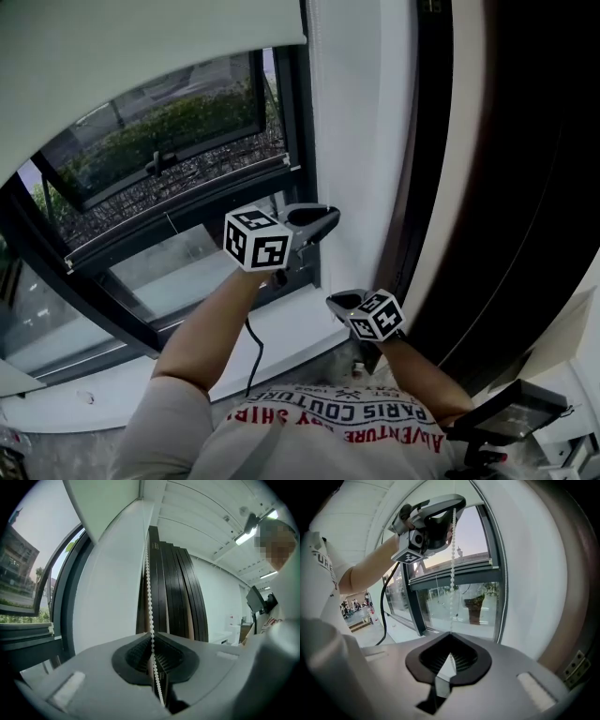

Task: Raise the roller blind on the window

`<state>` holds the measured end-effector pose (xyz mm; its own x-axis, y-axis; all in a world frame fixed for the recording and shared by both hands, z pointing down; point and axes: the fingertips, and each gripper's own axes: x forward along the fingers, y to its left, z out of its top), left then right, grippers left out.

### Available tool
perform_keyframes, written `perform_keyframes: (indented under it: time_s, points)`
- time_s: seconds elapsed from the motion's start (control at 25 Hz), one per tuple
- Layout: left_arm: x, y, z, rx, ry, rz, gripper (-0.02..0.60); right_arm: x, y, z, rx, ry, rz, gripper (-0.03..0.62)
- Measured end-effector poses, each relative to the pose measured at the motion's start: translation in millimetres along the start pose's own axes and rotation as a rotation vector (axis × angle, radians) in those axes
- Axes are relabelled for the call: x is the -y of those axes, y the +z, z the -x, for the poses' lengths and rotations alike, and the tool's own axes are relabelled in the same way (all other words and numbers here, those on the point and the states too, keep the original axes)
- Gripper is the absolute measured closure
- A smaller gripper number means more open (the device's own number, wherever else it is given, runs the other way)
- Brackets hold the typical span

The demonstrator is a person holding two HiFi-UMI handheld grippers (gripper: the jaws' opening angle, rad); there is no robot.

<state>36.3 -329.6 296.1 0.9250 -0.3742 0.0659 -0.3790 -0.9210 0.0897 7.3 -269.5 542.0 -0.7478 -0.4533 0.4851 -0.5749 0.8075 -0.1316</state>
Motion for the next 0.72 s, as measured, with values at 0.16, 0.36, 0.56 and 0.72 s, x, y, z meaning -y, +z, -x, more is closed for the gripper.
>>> perform_keyframes:
  time_s: [0.16, 0.36, 0.56, 0.72]
  points:
    - [-12, -24, -3, -0.018, 0.029, 0.01, 0.568, 6, -18, -15, -0.024, 0.01, -0.037, 0.588]
    - [-19, -55, -6, -0.05, 0.039, 0.032, 0.568, 7, -43, -31, -0.066, 0.03, -0.066, 0.588]
    - [-27, -97, -8, -0.12, 0.065, 0.053, 0.568, 6, -80, -42, -0.148, 0.069, -0.131, 0.588]
    - [-25, -120, -5, -0.152, 0.072, 0.075, 0.568, 5, -101, -46, -0.201, 0.078, -0.161, 0.588]
